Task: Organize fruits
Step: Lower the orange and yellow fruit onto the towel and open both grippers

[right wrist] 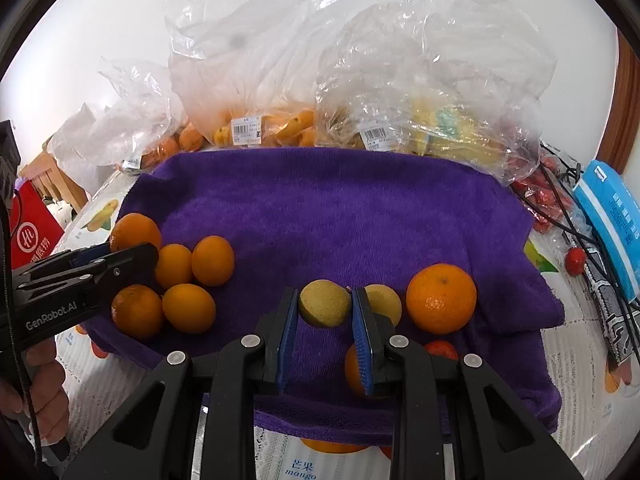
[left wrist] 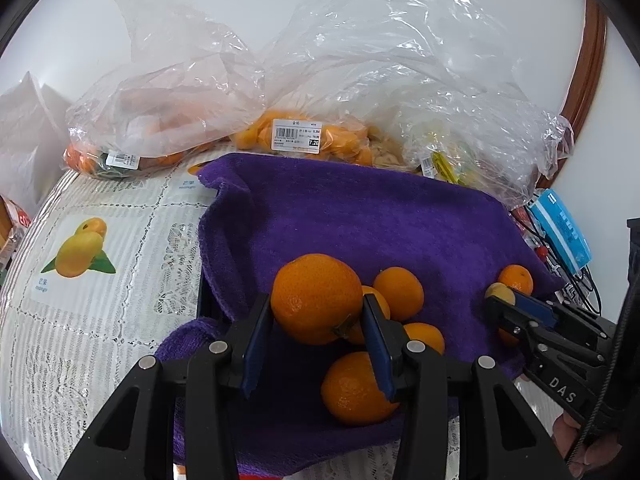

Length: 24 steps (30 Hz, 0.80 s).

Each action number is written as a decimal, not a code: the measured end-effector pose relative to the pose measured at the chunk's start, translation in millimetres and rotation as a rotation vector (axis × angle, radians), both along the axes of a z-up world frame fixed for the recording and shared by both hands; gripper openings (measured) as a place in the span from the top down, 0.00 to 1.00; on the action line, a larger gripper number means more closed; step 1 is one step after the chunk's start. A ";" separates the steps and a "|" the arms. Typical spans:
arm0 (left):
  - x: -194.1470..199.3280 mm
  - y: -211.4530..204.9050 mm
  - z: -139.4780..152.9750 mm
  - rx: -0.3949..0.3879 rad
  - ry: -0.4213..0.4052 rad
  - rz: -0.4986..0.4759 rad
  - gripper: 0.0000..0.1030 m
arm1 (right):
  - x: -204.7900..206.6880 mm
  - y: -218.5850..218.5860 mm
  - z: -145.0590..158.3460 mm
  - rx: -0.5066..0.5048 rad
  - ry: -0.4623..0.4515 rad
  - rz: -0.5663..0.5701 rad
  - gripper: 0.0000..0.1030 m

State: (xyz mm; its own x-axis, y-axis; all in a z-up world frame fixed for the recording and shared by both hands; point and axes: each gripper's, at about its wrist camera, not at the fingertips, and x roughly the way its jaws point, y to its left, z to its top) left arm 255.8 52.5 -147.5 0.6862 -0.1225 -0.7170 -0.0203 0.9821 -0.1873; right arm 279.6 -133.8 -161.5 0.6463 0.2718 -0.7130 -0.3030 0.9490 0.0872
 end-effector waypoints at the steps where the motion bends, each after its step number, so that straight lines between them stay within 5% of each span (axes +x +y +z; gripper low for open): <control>1: 0.4 -1.3 -0.3 -0.002 0.001 -0.002 0.58 | 0.2 0.2 -1.0 0.000 0.002 0.001 0.74; 24: 0.8 -1.5 -2.2 -0.001 0.006 -0.003 0.58 | -0.4 -0.1 -2.4 -0.010 0.003 -0.004 0.74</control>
